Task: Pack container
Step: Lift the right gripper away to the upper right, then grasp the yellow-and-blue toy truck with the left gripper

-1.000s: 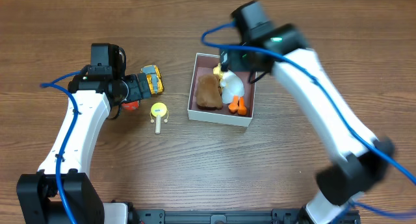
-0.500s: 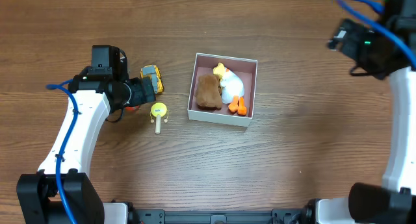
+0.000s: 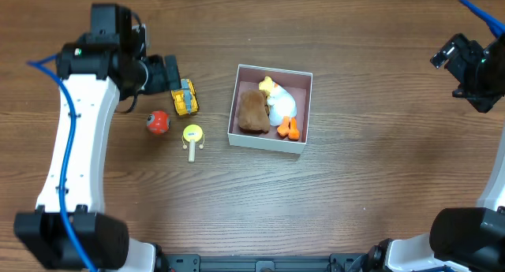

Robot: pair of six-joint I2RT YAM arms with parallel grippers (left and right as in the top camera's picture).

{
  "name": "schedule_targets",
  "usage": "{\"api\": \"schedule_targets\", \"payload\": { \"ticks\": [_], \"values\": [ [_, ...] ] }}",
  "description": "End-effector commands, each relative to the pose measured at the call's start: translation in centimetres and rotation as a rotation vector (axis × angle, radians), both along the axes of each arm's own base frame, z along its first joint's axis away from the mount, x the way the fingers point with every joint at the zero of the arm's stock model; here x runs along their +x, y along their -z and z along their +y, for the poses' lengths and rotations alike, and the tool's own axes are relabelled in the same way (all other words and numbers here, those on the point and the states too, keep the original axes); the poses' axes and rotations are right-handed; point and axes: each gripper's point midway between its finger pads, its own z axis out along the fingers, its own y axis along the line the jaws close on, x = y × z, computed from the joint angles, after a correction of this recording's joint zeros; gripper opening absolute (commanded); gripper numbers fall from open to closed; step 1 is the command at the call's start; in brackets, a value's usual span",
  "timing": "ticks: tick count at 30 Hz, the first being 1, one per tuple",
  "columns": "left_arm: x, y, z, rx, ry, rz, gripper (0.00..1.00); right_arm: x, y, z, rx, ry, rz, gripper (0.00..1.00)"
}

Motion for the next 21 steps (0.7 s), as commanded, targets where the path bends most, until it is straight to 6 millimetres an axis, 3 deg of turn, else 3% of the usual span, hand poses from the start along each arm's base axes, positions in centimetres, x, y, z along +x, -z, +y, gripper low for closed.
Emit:
{"api": "schedule_targets", "payload": {
  "ticks": [1,5,8,12,15,21],
  "values": [
    [1.7,3.0,-1.8,0.013,0.016,0.090,0.96,0.2,0.1,0.1,0.013,0.000,-0.003,1.00],
    [2.2,6.3,-2.6,0.065,0.001,0.175,0.92,0.2,0.1,0.1,0.013,0.000,-0.003,1.00],
    [2.6,9.2,-2.7,0.084,-0.027,0.238,0.84,0.2,0.1,0.1,0.013,0.000,-0.003,1.00],
    [3.2,11.6,-2.7,0.089,-0.027,0.274,0.87,0.2,0.1,0.1,0.013,0.000,-0.003,1.00],
    [3.6,12.8,-2.7,0.094,-0.040,0.283,0.80,0.2,0.1,0.1,0.013,0.000,-0.003,1.00],
    [3.6,14.9,-2.6,0.101,-0.056,0.325,0.77,0.2,0.1,0.1,0.013,0.000,-0.003,1.00]
  ]
}}
